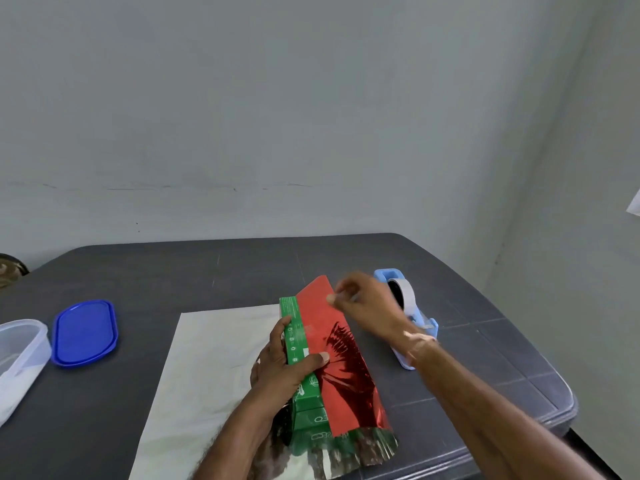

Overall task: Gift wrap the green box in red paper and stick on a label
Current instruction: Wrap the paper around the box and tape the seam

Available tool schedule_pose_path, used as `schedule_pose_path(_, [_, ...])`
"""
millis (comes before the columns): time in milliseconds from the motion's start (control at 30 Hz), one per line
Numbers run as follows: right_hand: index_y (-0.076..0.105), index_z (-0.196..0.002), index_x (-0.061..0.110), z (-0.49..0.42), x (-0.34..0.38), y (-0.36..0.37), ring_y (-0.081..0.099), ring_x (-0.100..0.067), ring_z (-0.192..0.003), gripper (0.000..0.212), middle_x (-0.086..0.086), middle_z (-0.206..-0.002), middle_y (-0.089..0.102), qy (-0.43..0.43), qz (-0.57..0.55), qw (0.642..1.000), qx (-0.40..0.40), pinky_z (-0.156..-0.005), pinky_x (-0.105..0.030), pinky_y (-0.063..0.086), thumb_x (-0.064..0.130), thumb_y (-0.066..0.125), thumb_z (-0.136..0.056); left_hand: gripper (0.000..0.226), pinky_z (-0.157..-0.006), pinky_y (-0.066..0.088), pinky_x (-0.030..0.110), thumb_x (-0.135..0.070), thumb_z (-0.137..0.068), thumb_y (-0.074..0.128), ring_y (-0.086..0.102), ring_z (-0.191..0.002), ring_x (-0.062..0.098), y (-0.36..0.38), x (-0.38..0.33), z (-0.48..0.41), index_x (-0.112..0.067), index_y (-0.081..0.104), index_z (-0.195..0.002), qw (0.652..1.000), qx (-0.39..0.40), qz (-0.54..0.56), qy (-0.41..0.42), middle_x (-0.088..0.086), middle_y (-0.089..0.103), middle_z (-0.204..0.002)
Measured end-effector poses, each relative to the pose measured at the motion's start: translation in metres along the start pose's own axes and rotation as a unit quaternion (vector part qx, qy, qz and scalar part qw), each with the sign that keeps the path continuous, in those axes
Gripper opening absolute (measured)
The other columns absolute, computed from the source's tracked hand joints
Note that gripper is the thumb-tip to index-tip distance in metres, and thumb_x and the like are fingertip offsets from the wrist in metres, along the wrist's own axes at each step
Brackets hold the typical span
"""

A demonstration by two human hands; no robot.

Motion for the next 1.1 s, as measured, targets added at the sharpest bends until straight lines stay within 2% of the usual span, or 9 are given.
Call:
schedule_pose_path(100, [0.067, -0.111, 0.028, 0.025, -0.038, -0.055, 0.062, -0.012, -0.101, 0.028, 0.008, -0.113, 0.064, 0.025, 0.015, 0.98, -0.196, -0.077, -0.023, 0.045, 0.043, 0.074, -0.088, 0.103, -0.114, 0.039, 0.046, -0.08, -0.043, 0.074, 0.054, -0.128, 0.019, 0.0, -0.003, 0.002, -0.069, 0.026, -0.134, 1.0, 0.002, 0.001, 0.0, -0.02, 0.06, -0.127])
schedule_pose_path(167, [0.065, -0.122, 0.022, 0.04, -0.073, -0.083, 0.055, -0.023, -0.118, 0.038, -0.001, -0.127, 0.059, 0.1, 0.074, 0.963, -0.238, -0.089, -0.032, 0.044, 0.046, 0.067, -0.093, 0.102, -0.115, 0.038, 0.047, -0.085, -0.041, 0.076, 0.052, -0.131, 0.019, 0.0, 0.0, 0.001, -0.074, 0.026, -0.129, 1.0, 0.006, 0.003, 0.003, -0.019, 0.059, -0.135])
schedule_pose_path(267, [0.072, -0.105, 0.008, 0.054, -0.117, -0.09, 0.063, -0.025, -0.1, 0.047, -0.008, -0.107, 0.068, 0.217, -0.03, 0.967, -0.129, -0.087, -0.045, 0.058, 0.053, 0.062, -0.096, 0.106, -0.116, 0.037, 0.051, -0.088, -0.039, 0.076, 0.047, -0.136, 0.027, 0.0, 0.004, -0.002, -0.075, 0.024, -0.131, 1.0, 0.008, 0.001, -0.005, -0.006, 0.05, -0.144])
schedule_pose_path(400, [0.069, -0.096, 0.01, 0.068, -0.119, -0.081, 0.069, -0.021, -0.089, 0.032, -0.01, -0.104, 0.071, 0.274, -0.218, 0.937, 0.002, -0.074, -0.035, 0.061, 0.042, 0.064, -0.099, 0.103, -0.117, 0.035, 0.052, -0.083, -0.041, 0.072, 0.042, -0.138, 0.03, 0.001, 0.0, 0.003, -0.073, 0.026, -0.132, 1.0, 0.012, 0.005, 0.001, 0.0, 0.043, -0.144])
schedule_pose_path(533, [0.067, -0.106, 0.004, 0.058, -0.121, -0.084, 0.069, -0.031, -0.102, 0.033, -0.019, -0.118, 0.066, 0.311, -0.26, 0.914, 0.003, -0.064, -0.035, 0.064, 0.036, 0.07, -0.097, 0.095, -0.117, 0.033, 0.051, -0.084, -0.041, 0.073, 0.038, -0.141, 0.031, 0.001, -0.001, 0.005, -0.081, 0.023, -0.122, 1.0, 0.018, 0.009, 0.006, 0.0, 0.039, -0.148])
schedule_pose_path(733, [0.063, -0.105, -0.002, 0.051, -0.114, -0.081, 0.069, -0.037, -0.101, 0.024, -0.016, -0.112, 0.059, 0.356, -0.288, 0.889, 0.025, -0.085, -0.056, 0.061, 0.015, 0.076, -0.092, 0.105, -0.117, 0.033, 0.05, -0.083, -0.039, 0.071, 0.039, -0.141, 0.03, 0.002, -0.001, 0.002, -0.073, 0.023, -0.132, 1.0, 0.019, 0.007, 0.016, -0.005, 0.04, -0.138])
schedule_pose_path(933, [0.058, -0.121, -0.004, 0.052, -0.112, -0.074, 0.063, -0.045, -0.111, 0.037, -0.019, -0.125, 0.049, 0.371, -0.313, 0.874, 0.009, -0.083, -0.062, 0.059, 0.01, 0.075, -0.092, 0.084, -0.115, 0.038, 0.052, -0.085, -0.039, 0.073, 0.047, -0.134, 0.031, 0.0, 0.003, -0.001, -0.088, 0.022, -0.107, 1.0, 0.002, 0.006, 0.004, -0.002, 0.046, -0.136])
schedule_pose_path(1000, [0.06, -0.128, -0.003, 0.051, -0.112, -0.075, 0.062, -0.045, -0.112, 0.04, -0.018, -0.128, 0.051, 0.373, -0.327, 0.868, 0.009, -0.083, -0.064, 0.059, 0.012, 0.074, -0.093, 0.085, -0.114, 0.039, 0.052, -0.084, -0.039, 0.074, 0.049, -0.131, 0.031, 0.001, 0.004, -0.001, -0.088, 0.024, -0.107, 1.0, 0.0, 0.012, 0.0, -0.001, 0.048, -0.137])
schedule_pose_path(1100, [0.066, -0.119, 0.003, 0.053, -0.111, -0.075, 0.062, -0.044, -0.114, 0.028, -0.017, -0.133, 0.053, 0.37, -0.344, 0.863, 0.01, -0.086, -0.065, 0.058, 0.016, 0.072, -0.095, 0.091, -0.113, 0.04, 0.051, -0.082, -0.039, 0.075, 0.05, -0.129, 0.029, 0.001, 0.004, 0.0, -0.082, 0.027, -0.116, 1.0, -0.001, 0.017, 0.002, -0.004, 0.049, -0.135])
Point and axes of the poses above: each hand's wrist, its own z-axis away from the middle knuckle, its own y-axis out of the palm, x = y × z, the point moved 6 cm from there along -z, towards the middle knuckle
